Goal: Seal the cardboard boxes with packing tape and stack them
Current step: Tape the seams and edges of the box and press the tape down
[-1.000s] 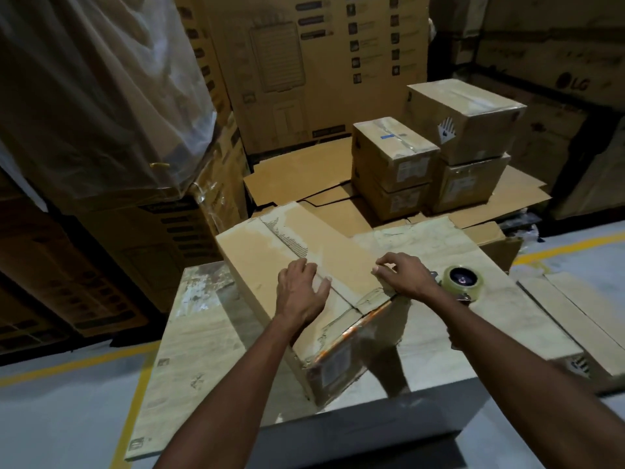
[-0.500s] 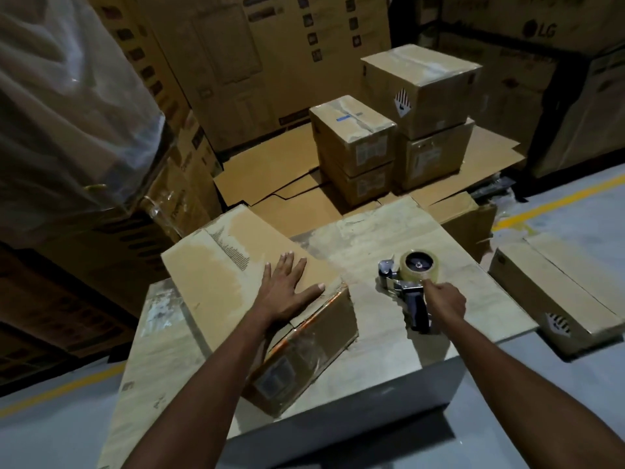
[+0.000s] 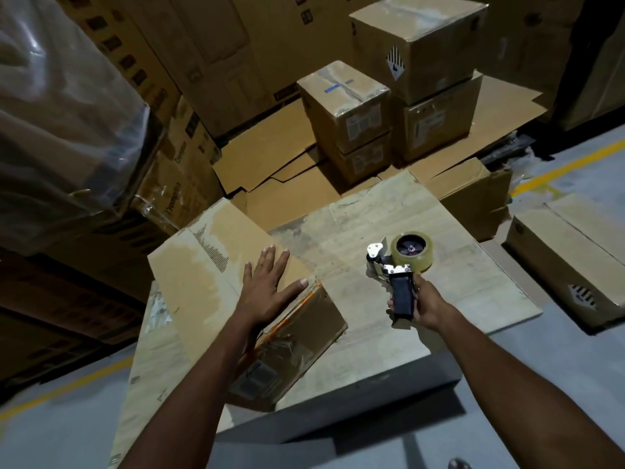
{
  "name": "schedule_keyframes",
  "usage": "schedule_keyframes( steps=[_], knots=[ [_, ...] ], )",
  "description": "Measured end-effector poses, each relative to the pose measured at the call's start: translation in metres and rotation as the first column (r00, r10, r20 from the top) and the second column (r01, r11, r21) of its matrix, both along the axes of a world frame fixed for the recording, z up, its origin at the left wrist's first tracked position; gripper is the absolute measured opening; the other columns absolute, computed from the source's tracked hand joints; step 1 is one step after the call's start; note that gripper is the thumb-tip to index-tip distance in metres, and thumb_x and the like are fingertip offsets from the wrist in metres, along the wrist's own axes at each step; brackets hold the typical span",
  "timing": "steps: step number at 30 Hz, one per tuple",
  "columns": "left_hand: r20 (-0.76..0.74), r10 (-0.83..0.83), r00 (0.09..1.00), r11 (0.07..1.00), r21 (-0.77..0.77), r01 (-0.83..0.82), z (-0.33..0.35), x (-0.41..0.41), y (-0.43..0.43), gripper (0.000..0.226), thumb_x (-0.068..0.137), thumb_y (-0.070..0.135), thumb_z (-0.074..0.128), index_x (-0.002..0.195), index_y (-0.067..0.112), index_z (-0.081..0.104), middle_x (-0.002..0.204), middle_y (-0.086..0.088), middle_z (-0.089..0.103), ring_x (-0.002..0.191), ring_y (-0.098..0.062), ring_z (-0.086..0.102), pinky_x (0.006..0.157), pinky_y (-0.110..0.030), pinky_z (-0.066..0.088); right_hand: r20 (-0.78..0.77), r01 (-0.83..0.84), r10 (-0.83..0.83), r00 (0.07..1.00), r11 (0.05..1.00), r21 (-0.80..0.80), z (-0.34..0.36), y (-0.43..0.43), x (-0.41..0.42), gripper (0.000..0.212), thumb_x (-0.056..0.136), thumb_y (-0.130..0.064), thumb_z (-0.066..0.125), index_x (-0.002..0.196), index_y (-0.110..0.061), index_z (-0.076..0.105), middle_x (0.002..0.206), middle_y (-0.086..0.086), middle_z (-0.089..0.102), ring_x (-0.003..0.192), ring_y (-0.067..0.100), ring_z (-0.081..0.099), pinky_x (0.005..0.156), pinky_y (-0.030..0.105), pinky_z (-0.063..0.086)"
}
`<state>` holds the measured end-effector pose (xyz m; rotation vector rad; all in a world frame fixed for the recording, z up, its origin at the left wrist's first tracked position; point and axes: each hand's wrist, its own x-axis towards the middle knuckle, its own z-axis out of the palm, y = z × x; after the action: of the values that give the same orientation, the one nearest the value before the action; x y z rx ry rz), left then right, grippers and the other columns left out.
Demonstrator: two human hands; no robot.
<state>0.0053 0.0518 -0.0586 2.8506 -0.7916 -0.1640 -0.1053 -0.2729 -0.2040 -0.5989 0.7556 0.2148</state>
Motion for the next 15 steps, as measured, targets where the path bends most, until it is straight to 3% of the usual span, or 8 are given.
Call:
schedule_keyframes(
  steps=[4, 8, 11, 15],
  knots=[
    [-0.008, 0.0, 1.0, 1.0, 0.0, 0.0, 0.002, -0.0005, -0.0009, 0.092, 0.085, 0.092, 0.018, 0.162, 0.043, 0.005, 0.17, 0.009, -0.013, 0.155, -0.007, -0.018, 0.125, -0.052, -0.012, 0.03, 0.01, -0.013, 0.999, 0.995, 0.1, -0.0018, -0.0027, 0.0066, 0.063, 0.108, -0.054, 0.039, 0.124, 0.003, 0.061, 0.095, 0.02, 0.065, 0.081, 0.038, 0.065, 0.072, 0.047, 0.061],
    [-0.016, 0.005, 1.0, 1.0, -0.004, -0.005, 0.0028, -0.0013, -0.0014, 0.091, 0.086, 0.093, 0.018, 0.161, 0.044, 0.004, 0.169, 0.01, -0.014, 0.154, -0.005, -0.019, 0.125, -0.051, -0.012, 0.021, 0.043, -0.05, 0.999, 0.967, 0.251, -0.0028, 0.0009, 0.007, 0.061, 0.103, -0.052, 0.05, 0.113, 0.007, 0.062, 0.094, 0.023, 0.067, 0.099, 0.044, 0.067, 0.08, 0.054, 0.062],
    [-0.02, 0.007, 1.0, 1.0, -0.007, -0.007, 0.0033, -0.0019, -0.0021, 0.093, 0.084, 0.094, 0.018, 0.161, 0.044, 0.005, 0.17, 0.01, -0.014, 0.154, -0.005, -0.019, 0.125, -0.05, -0.012, 0.065, 0.037, -0.064, 0.996, 0.931, 0.363, -0.0016, 0.0027, 0.0069, 0.064, 0.102, -0.055, 0.045, 0.107, 0.007, 0.062, 0.092, 0.024, 0.068, 0.078, 0.037, 0.07, 0.07, 0.047, 0.062],
    [-0.017, 0.008, 1.0, 1.0, -0.012, -0.008, 0.004, -0.003, -0.0013, 0.094, 0.084, 0.094, 0.018, 0.162, 0.043, 0.005, 0.17, 0.009, -0.013, 0.154, -0.006, -0.018, 0.125, -0.051, -0.012, 0.064, 0.006, -0.041, 0.997, 0.881, 0.472, -0.0028, 0.0063, 0.0104, 0.069, 0.096, -0.055, 0.044, 0.118, 0.008, 0.062, 0.083, 0.009, 0.059, 0.061, 0.019, 0.055, 0.053, 0.03, 0.05]
  ],
)
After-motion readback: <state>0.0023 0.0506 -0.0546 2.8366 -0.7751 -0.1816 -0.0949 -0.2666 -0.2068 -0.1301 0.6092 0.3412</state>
